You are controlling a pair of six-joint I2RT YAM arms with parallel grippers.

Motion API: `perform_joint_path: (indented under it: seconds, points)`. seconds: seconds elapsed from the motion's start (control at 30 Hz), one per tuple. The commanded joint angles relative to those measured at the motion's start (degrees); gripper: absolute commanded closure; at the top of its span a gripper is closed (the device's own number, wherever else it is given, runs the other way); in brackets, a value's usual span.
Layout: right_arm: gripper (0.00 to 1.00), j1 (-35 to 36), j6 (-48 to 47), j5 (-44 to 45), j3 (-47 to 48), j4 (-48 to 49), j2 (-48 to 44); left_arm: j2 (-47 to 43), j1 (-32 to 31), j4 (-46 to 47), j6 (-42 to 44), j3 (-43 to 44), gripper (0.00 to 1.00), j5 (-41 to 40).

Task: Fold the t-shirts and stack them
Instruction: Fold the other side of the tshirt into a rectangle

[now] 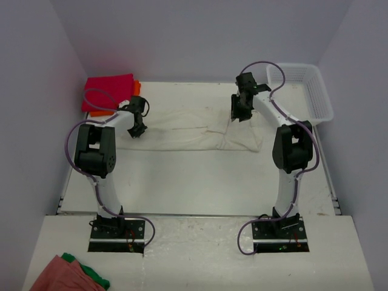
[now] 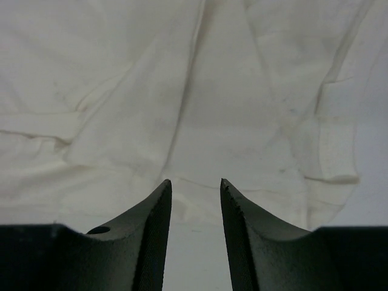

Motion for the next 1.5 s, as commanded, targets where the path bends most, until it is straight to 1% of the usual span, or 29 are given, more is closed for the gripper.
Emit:
perform_joint_path:
  seconds: [0.0,0.03,0.07,0.17,0.37,0.5,0.63,0.77,1.03,1.2,1.37,1.47]
  points:
    - [0.6,1.67,3.36,-9.19,-6.03,6.81,-7.08,-2.42,-0.89,0.05,0.63,-0.69,1.0,0.01]
    - [0.58,1.76,3.46,-10.94,-6.39,6.64,-7.09,-2.69,-0.98,0.05,0.63,-0.86,1.0,0.1]
    - [0.5,1.76,3.37,-11.66,-6.57,6.38,-6.74,-2.95,-1.15,0.05,0.71,-0.86,1.0,0.44]
    - [0.44,2.02,3.72,-12.63,-6.83,5.23,-6.03,-3.39,-1.33,0.14,0.89,-1.04,1.0,0.8]
    - [0.44,2.02,4.86,-14.65,-7.62,6.29,-4.89,-4.09,-1.24,0.23,1.24,-1.57,1.0,0.71]
    - [0.46,1.94,5.56,-15.7,-9.37,8.03,-3.66,-4.27,-1.24,0.23,1.42,-1.39,1.0,0.89]
    - [0.52,2.02,6.09,-17.38,-10.17,8.66,-1.73,-4.1,-1.24,0.49,1.42,-1.39,1.0,1.24]
    - [0.52,1.94,6.62,-17.03,-11.4,9.62,-0.76,-3.92,-1.24,0.49,1.5,-1.48,1.0,1.33]
    - [0.53,2.02,6.71,-17.2,-10.79,9.8,1.79,-4.01,-1.33,0.67,1.59,-1.57,1.0,1.5]
    - [0.64,1.94,6.54,-17.2,-8.16,9.46,3.9,-4.01,-1.24,1.02,1.77,-1.92,1.0,1.33]
    - [0.69,1.94,6.89,-17.55,-6.92,9.63,5.04,-4.1,-1.24,1.02,1.94,-1.83,1.0,1.15]
    - [0.77,1.94,6.54,-17.47,-6.66,9.8,4.96,-3.83,-1.24,1.2,1.94,-1.66,1.0,1.41]
